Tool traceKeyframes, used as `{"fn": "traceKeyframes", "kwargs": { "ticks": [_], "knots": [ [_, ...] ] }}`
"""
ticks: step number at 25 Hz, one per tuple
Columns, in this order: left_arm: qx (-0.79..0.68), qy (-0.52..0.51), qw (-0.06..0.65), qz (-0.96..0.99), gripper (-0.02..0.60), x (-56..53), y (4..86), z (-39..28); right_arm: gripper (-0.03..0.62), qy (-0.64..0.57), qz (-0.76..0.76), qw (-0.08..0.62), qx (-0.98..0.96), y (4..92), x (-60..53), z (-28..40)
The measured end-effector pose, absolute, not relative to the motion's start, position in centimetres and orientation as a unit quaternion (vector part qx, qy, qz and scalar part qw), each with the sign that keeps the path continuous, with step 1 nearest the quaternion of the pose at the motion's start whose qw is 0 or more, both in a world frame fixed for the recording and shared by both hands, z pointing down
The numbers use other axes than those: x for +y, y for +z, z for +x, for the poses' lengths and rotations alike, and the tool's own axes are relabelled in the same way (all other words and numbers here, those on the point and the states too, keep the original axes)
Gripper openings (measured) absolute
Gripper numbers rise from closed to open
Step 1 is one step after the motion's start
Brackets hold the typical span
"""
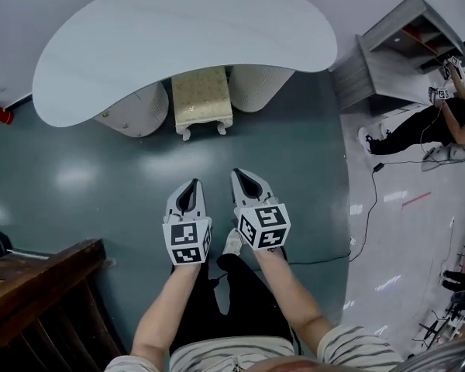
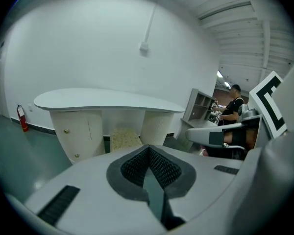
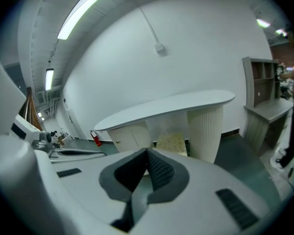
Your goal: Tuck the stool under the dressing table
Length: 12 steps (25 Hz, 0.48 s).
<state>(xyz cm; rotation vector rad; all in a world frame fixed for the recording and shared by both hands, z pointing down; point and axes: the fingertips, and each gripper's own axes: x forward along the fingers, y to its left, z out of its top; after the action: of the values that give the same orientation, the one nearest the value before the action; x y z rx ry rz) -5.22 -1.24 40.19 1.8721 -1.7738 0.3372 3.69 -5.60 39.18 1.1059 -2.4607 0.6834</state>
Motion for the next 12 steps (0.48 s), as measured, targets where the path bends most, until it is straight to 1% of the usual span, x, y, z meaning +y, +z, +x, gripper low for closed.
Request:
{"fn": "traceKeyframes", "kwargs": {
  "ticks": [6, 12],
  "knots": [
    [-0.653, 0.125, 0.246, 0.705, 0.006, 2.1, 36.2, -3.4, 0.014, 0.235, 0.381, 0.196, -0.873, 35.9, -1.6, 5.4],
    [-0.645, 0.119, 0.22, 0.722, 0.006, 4.3, 30.8, -3.2, 0.012, 0.22, 0.388, 0.176, -0.877, 30.5, 0.9, 5.9]
  ]
}}
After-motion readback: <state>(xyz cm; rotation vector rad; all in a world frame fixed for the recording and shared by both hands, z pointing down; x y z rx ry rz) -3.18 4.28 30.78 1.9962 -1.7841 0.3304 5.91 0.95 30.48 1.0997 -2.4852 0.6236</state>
